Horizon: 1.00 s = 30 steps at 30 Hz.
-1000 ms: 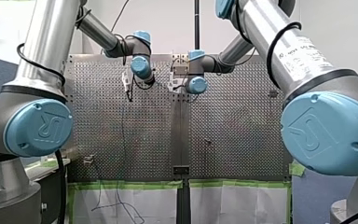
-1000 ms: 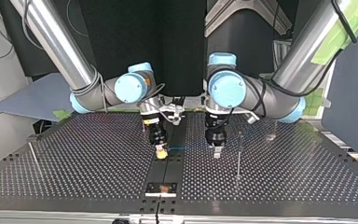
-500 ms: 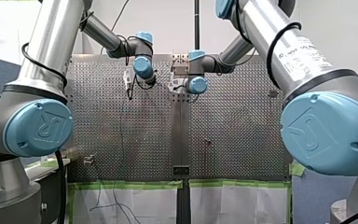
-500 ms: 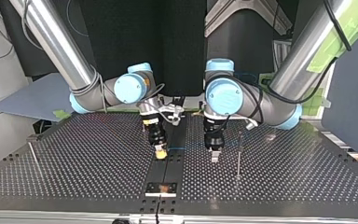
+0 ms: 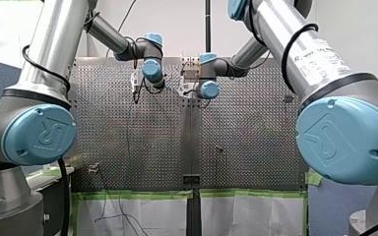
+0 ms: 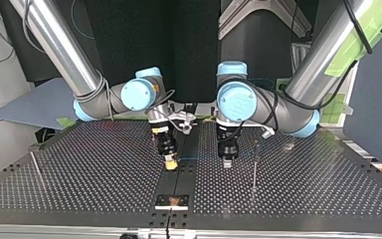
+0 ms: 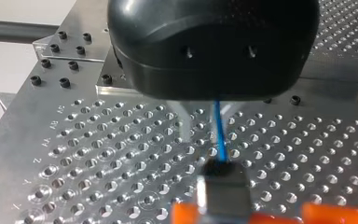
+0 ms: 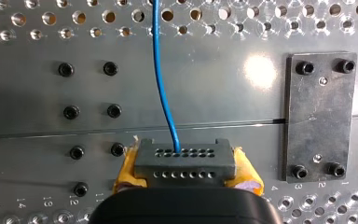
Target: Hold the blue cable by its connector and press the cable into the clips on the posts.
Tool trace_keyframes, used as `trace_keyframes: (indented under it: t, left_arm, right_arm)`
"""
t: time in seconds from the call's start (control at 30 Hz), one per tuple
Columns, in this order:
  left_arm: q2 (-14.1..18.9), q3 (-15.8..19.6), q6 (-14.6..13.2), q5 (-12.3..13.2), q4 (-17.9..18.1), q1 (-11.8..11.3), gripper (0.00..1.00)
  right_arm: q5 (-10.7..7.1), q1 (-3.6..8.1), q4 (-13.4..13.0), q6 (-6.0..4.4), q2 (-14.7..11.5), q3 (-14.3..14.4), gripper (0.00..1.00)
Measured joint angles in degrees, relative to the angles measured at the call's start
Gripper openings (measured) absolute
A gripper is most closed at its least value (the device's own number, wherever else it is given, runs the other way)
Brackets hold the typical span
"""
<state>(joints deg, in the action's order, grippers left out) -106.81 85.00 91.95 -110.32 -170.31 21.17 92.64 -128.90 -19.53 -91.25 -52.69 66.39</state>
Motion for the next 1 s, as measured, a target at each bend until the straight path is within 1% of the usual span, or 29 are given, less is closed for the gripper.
trace_keyframes:
  t: [0.37,0.53,0.7,0.8,0.87,1.0]
  left_arm:
    - [0.0,0.0,0.0,-0.1,0.6,0.2,0.00]
    - [0.0,0.0,0.9,-0.5,1.5,0.4,0.00]
    - [-0.1,0.0,3.0,-0.7,3.8,0.5,0.00]
    - [-0.9,0.0,4.3,-0.6,5.4,0.7,0.00]
    - [-1.7,0.0,4.9,-0.6,6.4,0.9,0.00]
    - [-3.6,0.0,6.0,-0.7,7.9,1.7,0.00]
  right_arm:
    - [-0.01,-0.12,0.2,0.00,0.0,0.0,0.00]
    - [-0.06,0.02,0.6,-0.05,0.0,0.0,0.00]
    - [-0.04,0.78,2.0,-0.18,0.0,0.7,0.00]
    - [0.05,1.49,2.3,-0.38,0.0,2.0,0.00]
    - [0.15,1.88,2.4,-0.72,0.0,3.0,0.00]
    - [0.56,2.24,2.3,-1.38,0.0,4.7,0.00]
